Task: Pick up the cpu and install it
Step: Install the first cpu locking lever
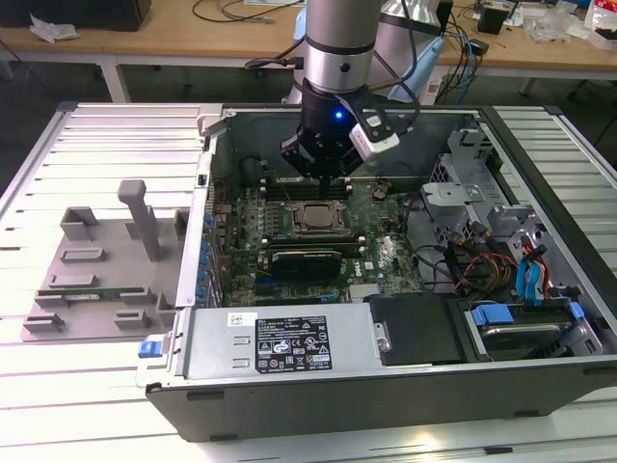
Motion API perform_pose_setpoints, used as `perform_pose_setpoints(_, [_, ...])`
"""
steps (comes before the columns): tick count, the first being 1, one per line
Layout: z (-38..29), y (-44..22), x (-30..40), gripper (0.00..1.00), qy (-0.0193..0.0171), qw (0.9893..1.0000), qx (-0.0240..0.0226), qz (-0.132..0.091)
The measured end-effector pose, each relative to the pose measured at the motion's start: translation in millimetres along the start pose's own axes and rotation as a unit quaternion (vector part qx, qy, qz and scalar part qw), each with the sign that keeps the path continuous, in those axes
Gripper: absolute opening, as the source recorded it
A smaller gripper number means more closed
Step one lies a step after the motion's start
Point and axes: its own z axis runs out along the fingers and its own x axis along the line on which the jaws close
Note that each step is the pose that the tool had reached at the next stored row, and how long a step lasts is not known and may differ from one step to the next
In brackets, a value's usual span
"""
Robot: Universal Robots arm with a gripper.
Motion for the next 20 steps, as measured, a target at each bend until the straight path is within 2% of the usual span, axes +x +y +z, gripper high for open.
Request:
perform_pose_setpoints(14, [0.0,0.0,0.0,0.11,-0.0009,0.9992,0.0001,-0.041])
perform_pose_setpoints(17, [0.0,0.0,0.0,0.11,-0.0009,0.9991,0.0001,-0.043])
perform_pose_setpoints(19, [-0.1,0.1,1.2,0.11,-0.0009,0.9991,0.0001,-0.043])
perform_pose_setpoints(20, [-0.1,0.2,4.0,0.11,-0.0009,0.9991,0.0001,-0.043])
